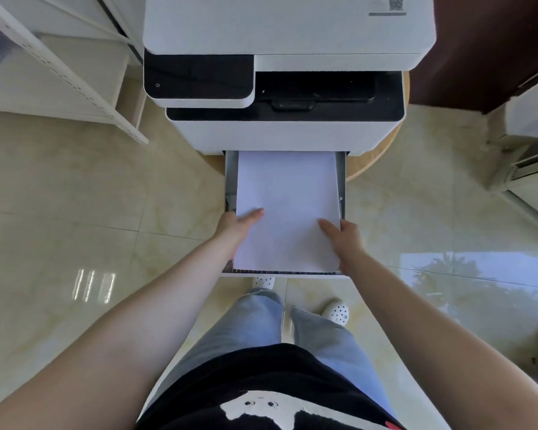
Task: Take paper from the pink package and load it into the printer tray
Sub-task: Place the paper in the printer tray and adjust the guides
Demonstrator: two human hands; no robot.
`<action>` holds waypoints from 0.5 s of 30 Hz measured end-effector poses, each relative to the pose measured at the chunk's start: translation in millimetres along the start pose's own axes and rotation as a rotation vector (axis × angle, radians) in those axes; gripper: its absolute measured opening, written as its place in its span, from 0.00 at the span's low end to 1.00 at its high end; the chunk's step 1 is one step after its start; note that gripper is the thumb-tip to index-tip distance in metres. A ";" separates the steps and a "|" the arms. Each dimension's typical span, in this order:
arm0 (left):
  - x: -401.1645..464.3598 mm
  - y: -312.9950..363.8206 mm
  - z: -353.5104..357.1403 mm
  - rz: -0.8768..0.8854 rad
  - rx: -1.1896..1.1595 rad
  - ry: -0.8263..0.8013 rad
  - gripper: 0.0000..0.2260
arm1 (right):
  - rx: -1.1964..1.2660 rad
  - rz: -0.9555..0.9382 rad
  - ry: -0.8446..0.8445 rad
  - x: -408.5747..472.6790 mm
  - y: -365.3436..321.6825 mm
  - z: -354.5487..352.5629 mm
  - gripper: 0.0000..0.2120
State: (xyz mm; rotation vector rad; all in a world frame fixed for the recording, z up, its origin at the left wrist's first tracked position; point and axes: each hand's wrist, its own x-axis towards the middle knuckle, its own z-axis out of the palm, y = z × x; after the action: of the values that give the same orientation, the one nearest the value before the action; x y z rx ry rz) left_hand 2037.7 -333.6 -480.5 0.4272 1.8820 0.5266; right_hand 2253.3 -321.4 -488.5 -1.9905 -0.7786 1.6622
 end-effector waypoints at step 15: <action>18.8 -7.4 9.3 0.222 0.093 0.228 0.16 | -0.020 -0.047 0.108 9.7 1.2 14.5 0.07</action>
State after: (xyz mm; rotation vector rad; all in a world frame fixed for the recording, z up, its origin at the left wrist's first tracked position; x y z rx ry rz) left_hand 2039.4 -328.4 -502.1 0.6665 2.0966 0.6592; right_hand 2240.4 -316.3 -499.2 -2.0404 -0.8000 1.5129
